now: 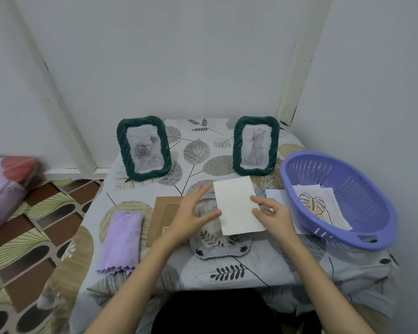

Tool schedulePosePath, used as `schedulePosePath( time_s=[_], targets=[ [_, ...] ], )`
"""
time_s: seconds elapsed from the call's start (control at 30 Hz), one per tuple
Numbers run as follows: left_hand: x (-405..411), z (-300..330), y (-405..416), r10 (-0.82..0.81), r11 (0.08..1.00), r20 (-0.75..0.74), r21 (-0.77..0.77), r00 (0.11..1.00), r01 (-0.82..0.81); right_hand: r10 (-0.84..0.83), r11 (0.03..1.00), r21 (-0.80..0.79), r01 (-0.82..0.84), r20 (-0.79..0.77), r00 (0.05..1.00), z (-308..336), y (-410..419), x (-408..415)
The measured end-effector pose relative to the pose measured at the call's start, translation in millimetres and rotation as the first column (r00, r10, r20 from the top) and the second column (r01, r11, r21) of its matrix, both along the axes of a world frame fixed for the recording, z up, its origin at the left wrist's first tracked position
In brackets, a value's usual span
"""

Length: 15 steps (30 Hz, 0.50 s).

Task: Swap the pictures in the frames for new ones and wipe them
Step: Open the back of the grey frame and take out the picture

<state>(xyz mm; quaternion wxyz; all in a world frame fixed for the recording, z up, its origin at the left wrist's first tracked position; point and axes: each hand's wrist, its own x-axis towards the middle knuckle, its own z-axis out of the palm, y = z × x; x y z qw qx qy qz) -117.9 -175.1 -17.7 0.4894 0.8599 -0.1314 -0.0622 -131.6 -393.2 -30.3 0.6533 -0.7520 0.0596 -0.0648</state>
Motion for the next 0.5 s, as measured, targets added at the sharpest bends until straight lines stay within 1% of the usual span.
schedulePosePath(
  time_s=[0.03,0.07,0.1,0.13,0.2,0.27,0.3,0.37,0.43,0.5],
  targets=[
    [0.8,7.3,-6.9,0.025,0.982,-0.063,-0.184,0.998,-0.036,0.018,1.0,0.01,-0.018,0.02,1.0,5.5,1.2,0.0],
    [1.8,13.6,-13.1,0.022,0.947,-0.131,-0.314,0.991,-0.062,0.031,0.999,0.014,-0.032,0.037,0.999,11.0,1.5,0.1],
    [2.3,18.3,-18.1,0.003,0.916,-0.18,-0.394,0.984,-0.074,0.043,0.999,0.003,-0.043,0.052,0.998,16.3,1.1,0.3],
    [3.5,20.2,-22.2,-0.017,0.897,-0.209,-0.435,0.978,-0.077,0.053,0.998,-0.027,-0.051,0.061,0.997,21.4,-0.4,0.4],
    [5.5,20.8,-28.7,-0.033,0.874,-0.235,-0.479,0.971,-0.086,0.071,0.989,-0.134,-0.061,0.07,0.995,29.2,-5.6,1.2],
    [6.2,20.8,-34.4,-0.017,0.866,-0.24,-0.489,0.971,-0.106,0.091,0.954,-0.295,-0.062,0.084,0.992,37.1,-14.6,0.1],
    [7.1,20.6,-37.4,-0.01,0.87,-0.235,-0.482,0.972,-0.107,0.091,0.914,-0.405,-0.039,0.11,0.99,40.3,-21.5,-0.8],
    [9.0,21.0,-44.6,-0.01,0.88,-0.228,-0.465,0.973,-0.1,0.102,0.793,-0.609,0.013,0.154,0.983,45.3,-38.3,-3.5],
    [12.8,20.7,-52.6,-0.021,0.899,-0.218,-0.431,0.976,-0.076,0.128,0.682,-0.73,0.033,0.165,0.978,49.8,-52.6,-9.5],
    [18.5,18.9,-60.9,-0.043,0.919,-0.202,-0.392,0.978,-0.041,0.16,0.58,-0.812,0.061,0.187,0.969,51.1,-61.2,-15.2]
  ],
)
